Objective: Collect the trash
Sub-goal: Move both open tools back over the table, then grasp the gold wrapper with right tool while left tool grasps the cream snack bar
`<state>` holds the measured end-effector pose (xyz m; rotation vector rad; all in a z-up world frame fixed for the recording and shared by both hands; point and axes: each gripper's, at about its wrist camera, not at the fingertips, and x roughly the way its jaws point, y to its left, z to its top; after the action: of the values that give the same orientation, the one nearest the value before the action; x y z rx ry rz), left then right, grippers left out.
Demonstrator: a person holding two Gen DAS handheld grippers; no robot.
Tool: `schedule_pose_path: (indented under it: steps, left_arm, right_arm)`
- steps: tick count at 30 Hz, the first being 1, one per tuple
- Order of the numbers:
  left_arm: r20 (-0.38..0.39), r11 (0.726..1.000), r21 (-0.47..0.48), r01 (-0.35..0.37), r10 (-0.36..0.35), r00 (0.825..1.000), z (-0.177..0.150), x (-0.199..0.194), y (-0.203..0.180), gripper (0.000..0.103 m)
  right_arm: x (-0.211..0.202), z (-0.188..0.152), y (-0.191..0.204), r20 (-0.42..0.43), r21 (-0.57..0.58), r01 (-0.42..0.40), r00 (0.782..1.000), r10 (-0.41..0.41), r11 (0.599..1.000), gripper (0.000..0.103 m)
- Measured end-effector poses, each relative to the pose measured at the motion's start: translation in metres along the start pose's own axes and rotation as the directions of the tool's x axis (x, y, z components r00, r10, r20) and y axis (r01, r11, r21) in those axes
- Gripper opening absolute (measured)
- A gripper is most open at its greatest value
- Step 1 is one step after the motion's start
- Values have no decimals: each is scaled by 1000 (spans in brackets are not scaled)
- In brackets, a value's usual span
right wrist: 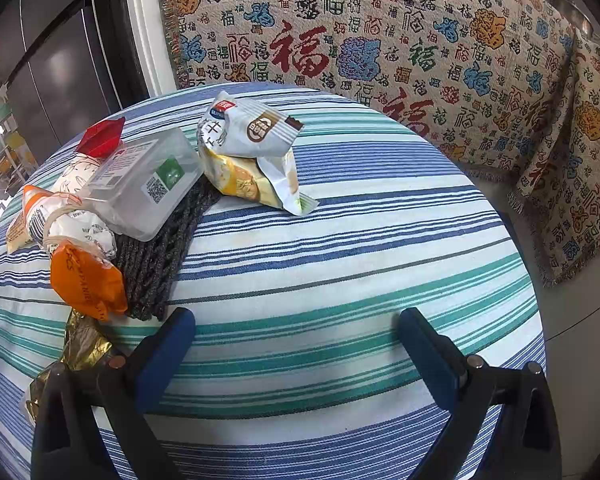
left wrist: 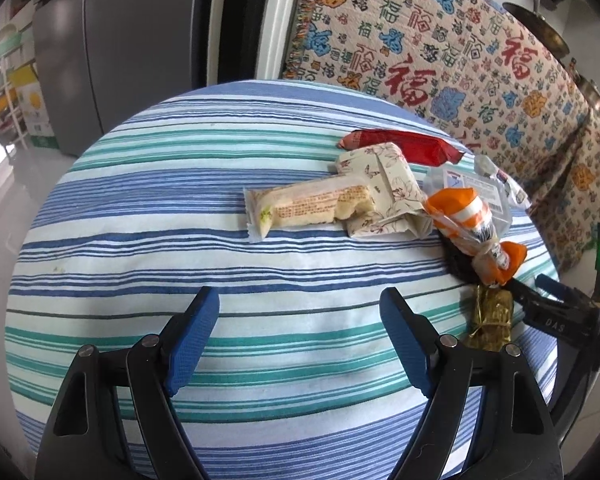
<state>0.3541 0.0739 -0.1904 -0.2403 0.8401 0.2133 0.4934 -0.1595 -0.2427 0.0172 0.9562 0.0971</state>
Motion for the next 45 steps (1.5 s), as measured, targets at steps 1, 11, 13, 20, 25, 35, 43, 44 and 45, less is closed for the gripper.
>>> schedule_pose_path:
  steps: [1,11,13,20,25,35,43,44,45]
  left_arm:
    - [-3,1000,0,8,-8,1000,0,1,-1,84]
    - [115,999,54,5,-11,993,9,-33,-3,87]
    - [124,997,76,-3,-6,992,8,-37,0,88]
    - [93,986,168,13,-29,995,0,-29,-3,89]
    - [53,980,195,31,-42,998,3,-21,-4,89]
    - [-39,901,422,99,-91,995,35,35,-1,89]
    - [-43,871,471,139,-135,990,54,62,-8,89]
    - [-44,871,466,155,-152,987,56,63,-9,89]
    - [-49,869,464,172,-169,984,57,63,-9,89]
  right_arm:
    - [0,0,0,0,0,0,1000,0,1000,103]
    - [0,0,0,-1,-1,-1,1000,1,1000,103]
    - [0,0,0,-1,-1,-1,1000,1,1000,103]
    - [0,0,1,-2,-1,-2,1000,2,1000,103]
    - [0,0,0,-2,-1,-2,1000,2,1000,103]
    - [0,0,0,-2,-2,-2,1000,2,1000,103]
    - [0,0,0,-3,-3,-3,1000,3,1000,103]
    - [0,0,0,-3,-3,-4,1000,3,1000,103]
    - [0,0,0,-3,-3,-3,1000,3,1000,103]
